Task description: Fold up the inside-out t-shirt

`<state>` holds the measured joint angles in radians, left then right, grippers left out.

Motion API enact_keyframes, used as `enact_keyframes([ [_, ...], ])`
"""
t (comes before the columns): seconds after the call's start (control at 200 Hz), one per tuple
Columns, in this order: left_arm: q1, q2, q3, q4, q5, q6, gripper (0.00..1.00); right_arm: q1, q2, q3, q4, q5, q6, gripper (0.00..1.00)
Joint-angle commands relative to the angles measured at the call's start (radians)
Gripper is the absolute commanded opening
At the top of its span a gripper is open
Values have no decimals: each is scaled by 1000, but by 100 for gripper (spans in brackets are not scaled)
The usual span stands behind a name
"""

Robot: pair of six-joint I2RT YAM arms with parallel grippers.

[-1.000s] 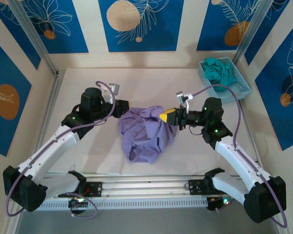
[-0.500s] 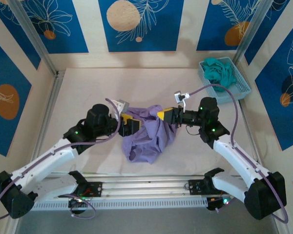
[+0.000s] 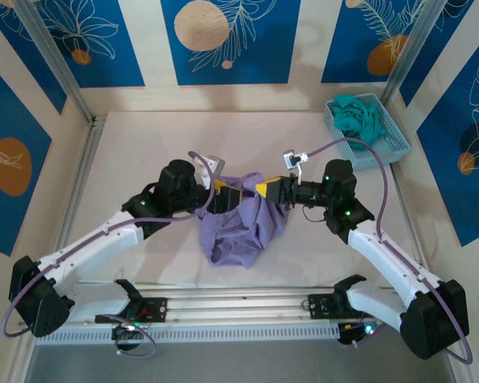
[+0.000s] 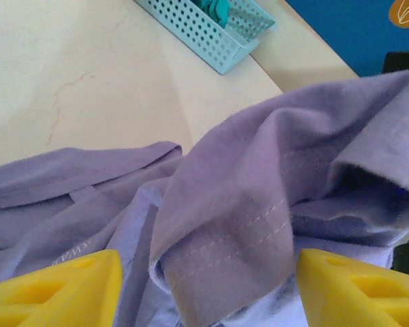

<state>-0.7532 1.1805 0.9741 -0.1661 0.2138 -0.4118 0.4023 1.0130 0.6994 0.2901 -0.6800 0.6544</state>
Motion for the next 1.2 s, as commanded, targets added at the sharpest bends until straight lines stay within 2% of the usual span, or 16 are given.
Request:
enact_keyframes([
  [0.0, -3, 26, 47, -8, -47, 27, 65, 8, -19, 17, -12, 4, -18, 0],
  [0.175, -1, 43, 74, -15, -50, 50, 54, 8, -28, 22, -16, 1, -22, 0],
  [0.31, 4, 47, 87, -20, -53, 65, 41, 7, -36, 24, -29, 3, -35, 0],
  [0.42, 13, 34, 87, -4, -27, 64, 19, -2, -53, 23, -66, 2, -75, 0],
  [0.51, 33, 4, 75, 35, 62, 36, 0, -23, -79, 22, -101, 2, -113, 0],
  [0.595, 76, -44, 37, 138, 218, -51, 0, -47, -102, 11, -122, 18, -146, 0],
  [0.68, 118, -88, -20, 311, 382, -209, 0, -68, -111, 3, -150, 26, -178, 0],
  [0.76, 151, -119, -56, 409, 468, -327, 0, -88, -113, -1, -157, 9, -187, 0],
  [0.825, 173, -154, -66, 363, 461, -338, 0, -105, -121, -5, -153, -11, -175, 0],
  [0.95, 182, -207, -37, 87, 305, -172, 0, -121, -131, -22, -94, -73, -132, 0],
  [1.035, 182, -212, -39, 42, 281, -121, 0, -120, -118, -25, -92, -76, -116, 0],
  [1.125, 178, -206, -69, 126, 342, -152, 0, -106, -98, -13, -192, 33, -131, 0],
  [1.195, 174, -192, -83, 194, 386, -187, 0, -74, -91, 8, -329, 204, -189, 10],
])
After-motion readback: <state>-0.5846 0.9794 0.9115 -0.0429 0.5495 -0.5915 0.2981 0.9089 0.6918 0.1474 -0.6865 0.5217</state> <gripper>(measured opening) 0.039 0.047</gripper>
